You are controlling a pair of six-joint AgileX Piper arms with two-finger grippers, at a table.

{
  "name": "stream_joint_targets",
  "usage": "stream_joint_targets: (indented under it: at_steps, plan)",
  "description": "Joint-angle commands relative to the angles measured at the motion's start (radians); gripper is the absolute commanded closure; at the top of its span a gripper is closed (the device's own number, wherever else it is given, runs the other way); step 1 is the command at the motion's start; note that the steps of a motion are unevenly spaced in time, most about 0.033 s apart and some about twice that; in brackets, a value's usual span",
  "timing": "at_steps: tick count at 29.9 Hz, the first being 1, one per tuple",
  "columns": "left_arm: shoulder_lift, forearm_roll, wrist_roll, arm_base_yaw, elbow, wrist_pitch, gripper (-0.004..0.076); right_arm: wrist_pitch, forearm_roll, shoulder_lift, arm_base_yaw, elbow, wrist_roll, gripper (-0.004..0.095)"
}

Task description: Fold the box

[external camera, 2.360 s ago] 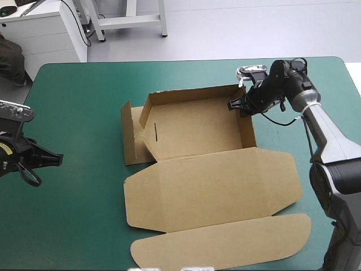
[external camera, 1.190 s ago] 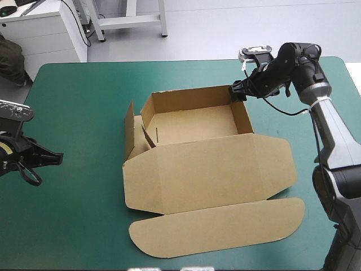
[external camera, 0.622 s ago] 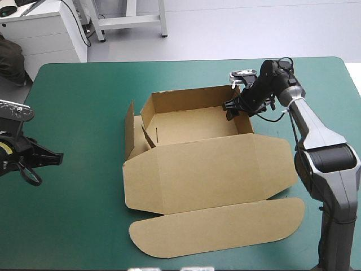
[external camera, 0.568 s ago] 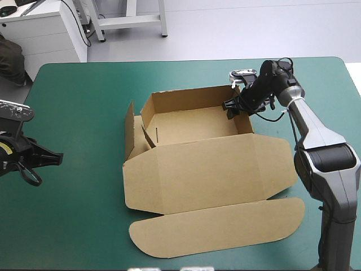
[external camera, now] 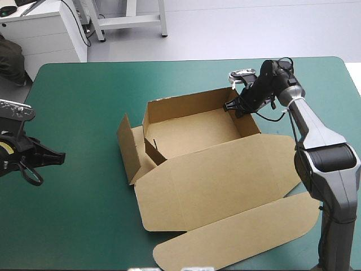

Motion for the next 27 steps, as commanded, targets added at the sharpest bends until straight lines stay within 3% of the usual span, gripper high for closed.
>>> stream_joint_targets:
  at_steps: [1,14,24,27]
  plan:
    - [-0.011,0.005,-0.004,0.001,-0.024,-0.060,0.0729,0.046,0.031,-0.097,-0.028,-0.038,-0.004,0.0928]
    - [-0.011,0.046,-0.010,0.001,-0.024,-0.048,0.0731,0.053,0.215,-0.362,-0.237,-0.026,-0.090,0.0928]
    - [-0.011,0.055,-0.050,0.001,-0.024,-0.064,0.0731,0.055,0.259,-0.629,-0.371,0.169,-0.195,0.0929]
    - [-0.006,0.058,-0.058,0.001,-0.022,-0.080,0.0731,0.055,0.329,-0.691,-0.410,0.246,-0.230,0.0929]
